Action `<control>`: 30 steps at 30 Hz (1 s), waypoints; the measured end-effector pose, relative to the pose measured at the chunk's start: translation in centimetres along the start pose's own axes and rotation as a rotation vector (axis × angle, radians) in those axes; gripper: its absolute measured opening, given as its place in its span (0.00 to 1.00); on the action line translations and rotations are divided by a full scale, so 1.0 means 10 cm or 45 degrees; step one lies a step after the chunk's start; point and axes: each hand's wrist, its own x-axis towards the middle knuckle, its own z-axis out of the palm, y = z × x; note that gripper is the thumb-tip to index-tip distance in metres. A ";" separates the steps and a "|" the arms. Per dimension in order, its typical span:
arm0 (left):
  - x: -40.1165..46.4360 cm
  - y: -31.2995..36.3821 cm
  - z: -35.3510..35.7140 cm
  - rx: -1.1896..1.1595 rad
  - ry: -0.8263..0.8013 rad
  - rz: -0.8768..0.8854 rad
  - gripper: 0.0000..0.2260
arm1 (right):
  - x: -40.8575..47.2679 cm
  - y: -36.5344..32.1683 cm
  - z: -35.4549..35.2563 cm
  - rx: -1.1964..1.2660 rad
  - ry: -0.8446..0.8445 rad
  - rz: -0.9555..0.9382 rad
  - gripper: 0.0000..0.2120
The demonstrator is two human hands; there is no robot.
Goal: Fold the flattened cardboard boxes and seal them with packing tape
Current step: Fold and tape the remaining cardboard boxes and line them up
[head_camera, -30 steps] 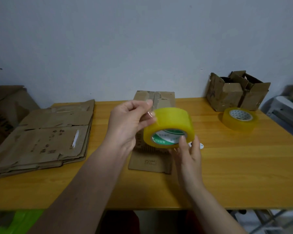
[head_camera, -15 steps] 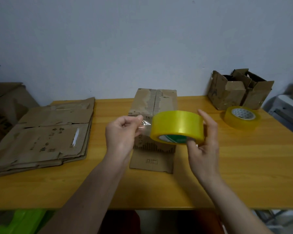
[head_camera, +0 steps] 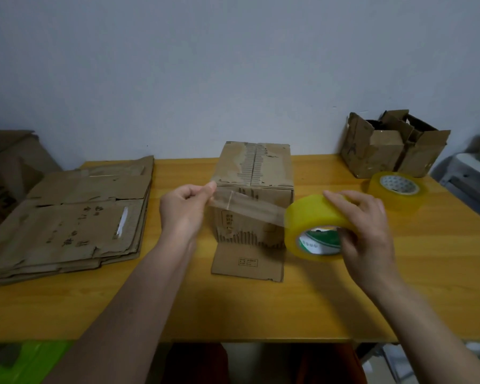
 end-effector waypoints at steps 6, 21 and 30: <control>0.12 -0.06 0.05 0.099 0.172 0.054 0.09 | 0.13 0.13 -0.06 -0.409 -0.151 -0.182 0.30; 0.54 -0.13 0.14 0.495 0.290 0.195 0.11 | 0.71 0.08 -0.05 -0.779 -0.260 -0.351 0.29; 0.63 -0.24 0.11 0.293 0.013 -0.081 0.10 | 0.68 0.11 0.14 -0.746 -0.421 -0.302 0.32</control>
